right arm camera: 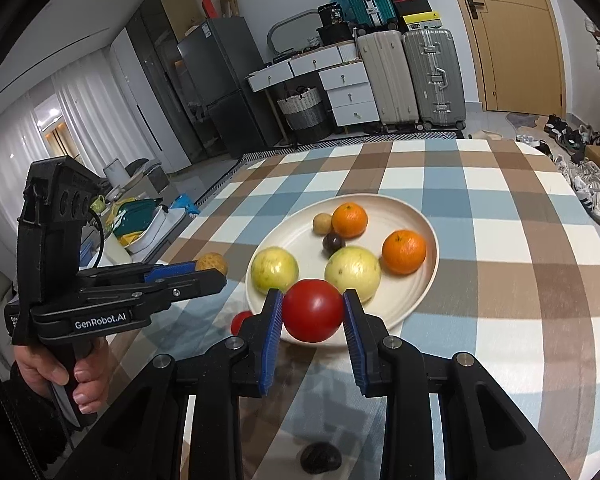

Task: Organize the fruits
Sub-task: 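Carry the tomato and brown fruit onto the plate and open both grippers, then withdraw both tools from the plate, then grasp the last dark plum with the right gripper while left grasps the last tomato, then carry the plum and tomato onto the plate and open both grippers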

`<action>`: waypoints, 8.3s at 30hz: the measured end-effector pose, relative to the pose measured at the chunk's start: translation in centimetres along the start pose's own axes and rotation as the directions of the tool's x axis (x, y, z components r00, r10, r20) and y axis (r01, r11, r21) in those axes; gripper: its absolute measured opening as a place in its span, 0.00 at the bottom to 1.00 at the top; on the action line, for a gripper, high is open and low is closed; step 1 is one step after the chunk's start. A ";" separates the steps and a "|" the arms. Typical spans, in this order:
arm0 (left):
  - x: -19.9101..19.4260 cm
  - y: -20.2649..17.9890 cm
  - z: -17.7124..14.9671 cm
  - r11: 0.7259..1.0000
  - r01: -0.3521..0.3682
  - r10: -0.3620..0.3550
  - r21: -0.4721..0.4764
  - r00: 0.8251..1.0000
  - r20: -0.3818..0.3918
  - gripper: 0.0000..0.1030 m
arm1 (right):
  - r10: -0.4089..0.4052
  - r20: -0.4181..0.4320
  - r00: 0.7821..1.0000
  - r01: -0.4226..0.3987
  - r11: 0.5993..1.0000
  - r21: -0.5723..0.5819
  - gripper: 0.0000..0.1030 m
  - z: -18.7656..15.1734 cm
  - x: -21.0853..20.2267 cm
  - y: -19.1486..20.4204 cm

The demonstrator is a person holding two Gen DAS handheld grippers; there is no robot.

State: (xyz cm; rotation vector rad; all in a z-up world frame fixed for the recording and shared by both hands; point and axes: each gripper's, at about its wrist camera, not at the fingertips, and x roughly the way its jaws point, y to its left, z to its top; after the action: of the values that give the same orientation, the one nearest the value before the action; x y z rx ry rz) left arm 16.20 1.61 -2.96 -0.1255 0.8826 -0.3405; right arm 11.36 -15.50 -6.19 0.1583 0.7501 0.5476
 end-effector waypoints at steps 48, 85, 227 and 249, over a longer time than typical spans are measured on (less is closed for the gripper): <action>9.5 -1.8 5.7 0.996 0.032 -0.024 0.087 0.995 -0.096 0.24 | 0.003 -0.058 0.998 0.004 0.994 0.112 0.41 6.3 8.4 -4.7; -3.1 -5.2 1.2 0.996 -0.042 0.037 0.083 0.998 0.055 0.60 | -0.027 0.107 0.994 0.022 0.998 0.050 0.66 3.7 -3.8 -0.1; 0.0 -0.8 -4.2 1.000 0.014 -0.014 0.011 0.999 -0.029 0.24 | -0.062 -0.049 0.997 0.063 0.998 0.022 0.26 -6.4 -2.7 -1.2; 1.7 0.1 3.7 1.000 0.005 -0.005 0.023 1.000 -0.028 0.24 | -0.004 0.000 1.000 0.004 1.000 -0.001 0.26 3.1 0.2 -0.5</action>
State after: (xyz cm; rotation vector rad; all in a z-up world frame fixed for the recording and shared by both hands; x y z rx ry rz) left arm 20.11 0.98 -1.92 -0.1021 0.9056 -0.3577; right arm 13.83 -15.66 -4.26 0.1561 0.7498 0.5443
